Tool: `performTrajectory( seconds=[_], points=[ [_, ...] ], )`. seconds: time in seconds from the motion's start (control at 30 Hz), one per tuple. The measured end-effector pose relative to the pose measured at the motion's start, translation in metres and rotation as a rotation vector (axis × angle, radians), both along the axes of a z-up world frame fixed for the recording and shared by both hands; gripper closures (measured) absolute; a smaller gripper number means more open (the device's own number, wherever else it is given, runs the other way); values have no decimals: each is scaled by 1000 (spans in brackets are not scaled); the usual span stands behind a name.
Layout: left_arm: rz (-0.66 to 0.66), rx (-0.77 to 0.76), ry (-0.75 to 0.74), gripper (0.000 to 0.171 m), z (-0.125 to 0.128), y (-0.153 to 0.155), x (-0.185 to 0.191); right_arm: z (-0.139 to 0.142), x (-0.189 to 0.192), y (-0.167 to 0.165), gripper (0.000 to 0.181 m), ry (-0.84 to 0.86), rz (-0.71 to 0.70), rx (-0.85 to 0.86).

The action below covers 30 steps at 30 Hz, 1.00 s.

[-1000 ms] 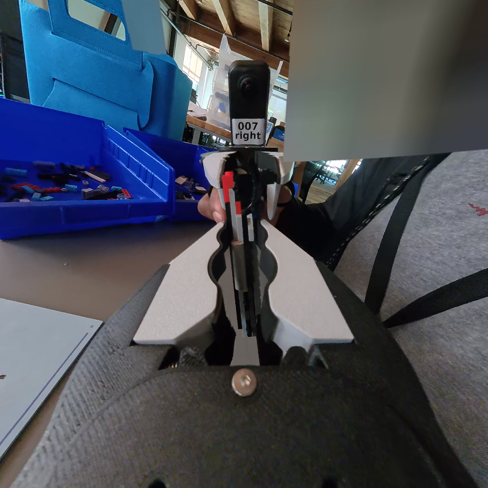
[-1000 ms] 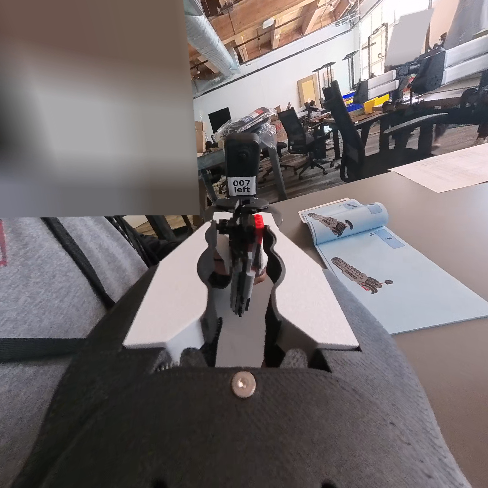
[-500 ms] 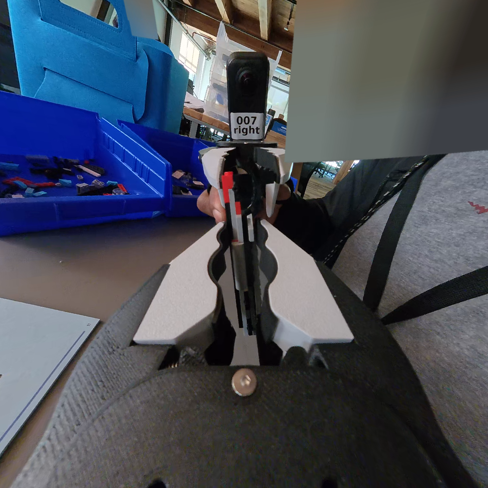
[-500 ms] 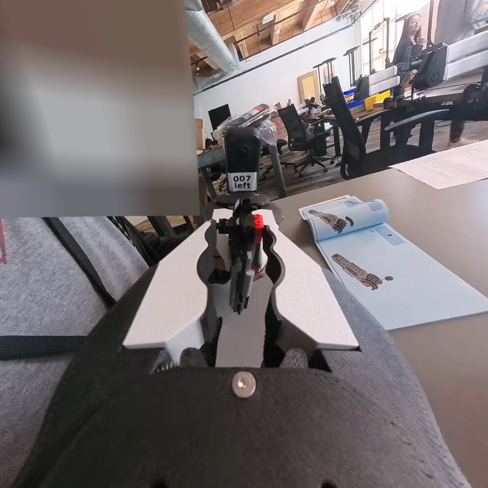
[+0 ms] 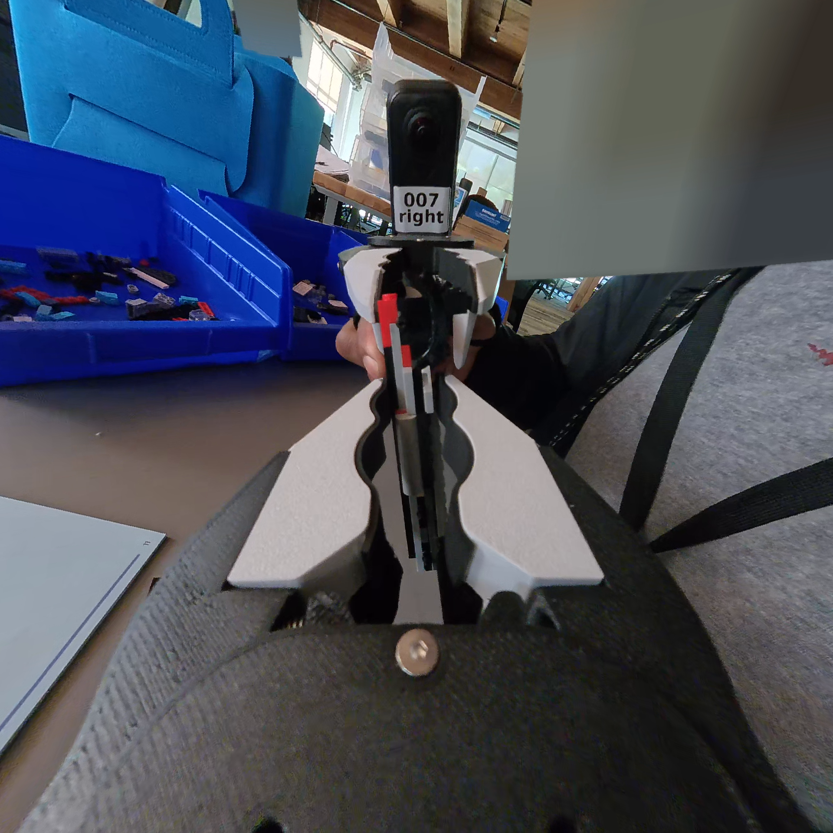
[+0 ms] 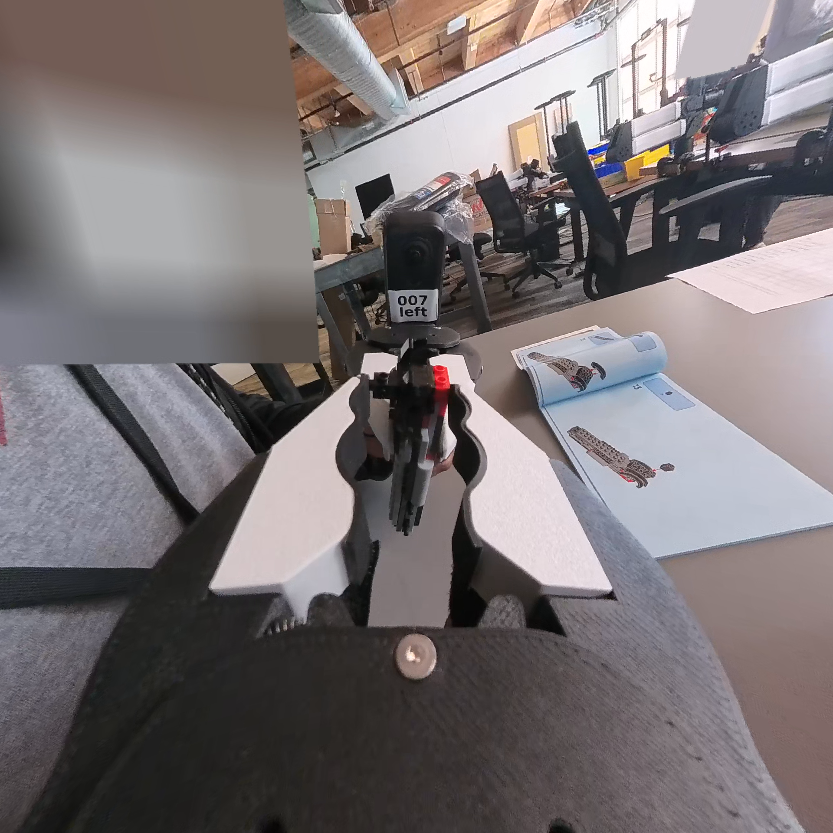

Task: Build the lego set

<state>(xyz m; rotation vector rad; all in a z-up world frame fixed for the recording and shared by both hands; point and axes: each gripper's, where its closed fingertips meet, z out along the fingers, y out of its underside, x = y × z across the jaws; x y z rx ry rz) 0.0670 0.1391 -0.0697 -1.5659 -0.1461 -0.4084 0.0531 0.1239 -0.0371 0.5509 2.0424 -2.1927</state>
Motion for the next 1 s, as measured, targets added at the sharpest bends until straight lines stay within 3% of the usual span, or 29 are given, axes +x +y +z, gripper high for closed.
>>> performTrajectory(
  seconds=[0.8,0.93,1.0],
  points=[
    [18,-76,-112,153,-15,9,-4,-16,-8,10,142,-104,42,-45],
    [47,-59,-209,153,-14,12,-11,-14,-18,14,142,-104,-19,-75],
    [64,-47,-277,153,-14,13,-14,-16,-27,21,133,-42,-92,-36]
  ],
)
